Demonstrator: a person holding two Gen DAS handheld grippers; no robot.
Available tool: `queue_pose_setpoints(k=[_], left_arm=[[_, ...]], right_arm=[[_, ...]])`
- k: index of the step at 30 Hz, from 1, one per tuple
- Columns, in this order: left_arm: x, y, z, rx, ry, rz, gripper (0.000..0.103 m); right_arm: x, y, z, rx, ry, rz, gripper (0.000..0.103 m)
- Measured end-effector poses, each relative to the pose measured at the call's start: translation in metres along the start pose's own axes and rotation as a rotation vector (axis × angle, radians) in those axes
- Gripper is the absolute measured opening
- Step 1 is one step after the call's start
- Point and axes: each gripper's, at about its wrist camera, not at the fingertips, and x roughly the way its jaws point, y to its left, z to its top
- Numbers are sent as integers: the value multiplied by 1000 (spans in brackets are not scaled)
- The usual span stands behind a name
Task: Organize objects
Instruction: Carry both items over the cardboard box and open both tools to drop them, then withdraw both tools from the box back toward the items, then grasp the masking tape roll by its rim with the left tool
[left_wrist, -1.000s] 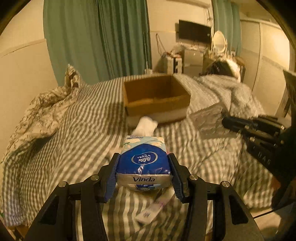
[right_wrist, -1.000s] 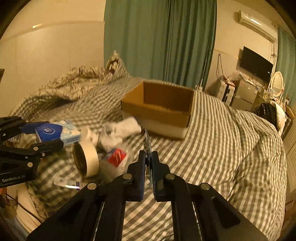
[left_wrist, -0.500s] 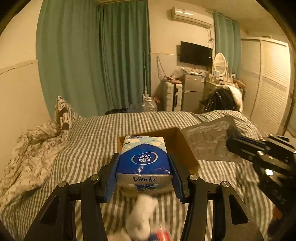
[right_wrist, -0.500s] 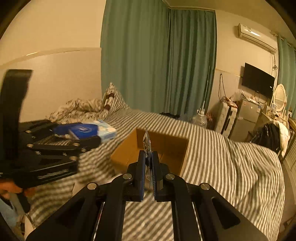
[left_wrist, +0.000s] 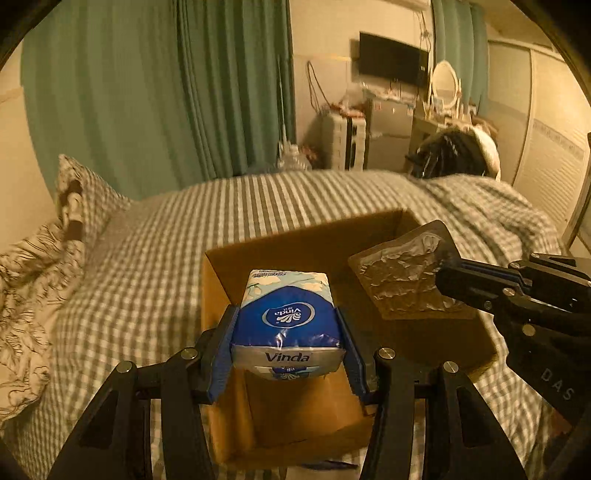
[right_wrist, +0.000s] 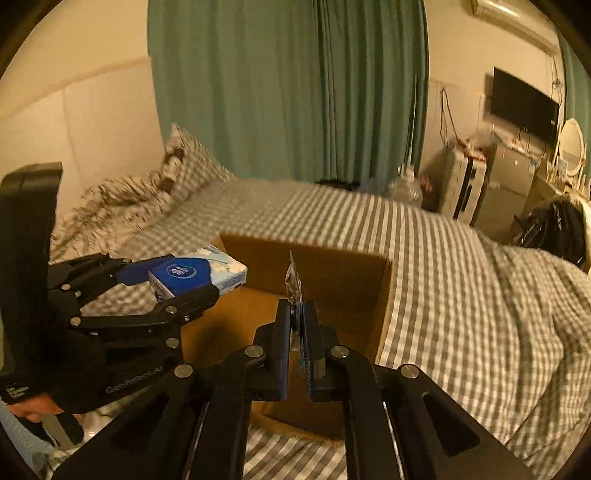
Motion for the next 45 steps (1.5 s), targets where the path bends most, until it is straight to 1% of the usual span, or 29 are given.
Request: queue_pose_setpoints(k=[2, 3, 4, 5, 6, 7, 8, 9, 10, 12, 14, 16, 17, 21, 25, 29, 31, 33, 36, 38, 41, 43, 45], left_arm=[[10, 0, -4, 2, 19, -8, 53], [13, 1, -4, -2, 26, -19, 55], [15, 0, -5, -8, 34, -37, 60], [15, 0, -5, -16, 42, -53, 66], [14, -1, -5, -24, 41, -49, 83], [9, 0, -4, -32, 26, -36, 92], [4, 0, -3, -37, 9, -26, 93], [-2, 1, -2, -41, -2, -20, 93], [-9, 2, -1, -45, -6, -20, 93], [-27, 5, 2, -57, -18, -18, 93], [-49, 7, 3, -54, -41, -1, 95], [-75, 10, 3, -54, -71, 24, 101], [-90, 11, 2, -57, -85, 32, 101], [-146, 15, -3, -71, -121, 51, 103], [-196, 16, -23, -68, -147, 111, 103], [-224, 14, -52, -64, -144, 147, 103], [-230, 11, -70, -65, -131, 156, 103], [-230, 7, -94, -75, -116, 186, 103], [-224, -2, -122, -61, -89, 183, 103], [-217, -6, -144, -67, -72, 187, 103], [-199, -13, -173, -71, -28, 172, 103], [-185, -19, -190, -69, 9, 163, 103], [-172, -25, -205, -54, 51, 145, 103]], right_arm=[[14, -5, -6, 9, 22, 4, 6], [20, -8, -9, 15, 32, 4, 6], [23, -10, -10, 20, 41, 1, 6], [24, -12, -13, 22, 41, -2, 6], [22, -15, -14, 27, 37, -8, 8], [19, -17, -14, 36, 29, -16, 23], [16, -20, -11, 44, 25, -22, 36], [9, -23, -9, 58, 15, -27, 57], [3, -25, -7, 67, 1, -29, 62], [-17, -28, 0, 79, -36, -30, 62], [-38, -27, 4, 73, -62, -42, 63], [-62, -22, 10, 59, -93, -48, 71], [-81, -20, 12, 53, -113, -49, 73], [-130, -6, 12, 35, -148, -40, 80], [-174, 12, 7, -3, -173, -49, 88], [-205, 24, -10, -27, -171, -64, 89], [-213, 31, -23, -37, -157, -81, 90], [-215, 39, -40, -43, -134, -98, 90], [-213, 50, -67, -56, -100, -124, 90], [-211, 56, -86, -68, -86, -122, 90], [-196, 68, -117, -76, -49, -114, 90], [-183, 72, -132, -80, -25, -106, 90], [-166, 77, -152, -87, 17, -106, 90]])
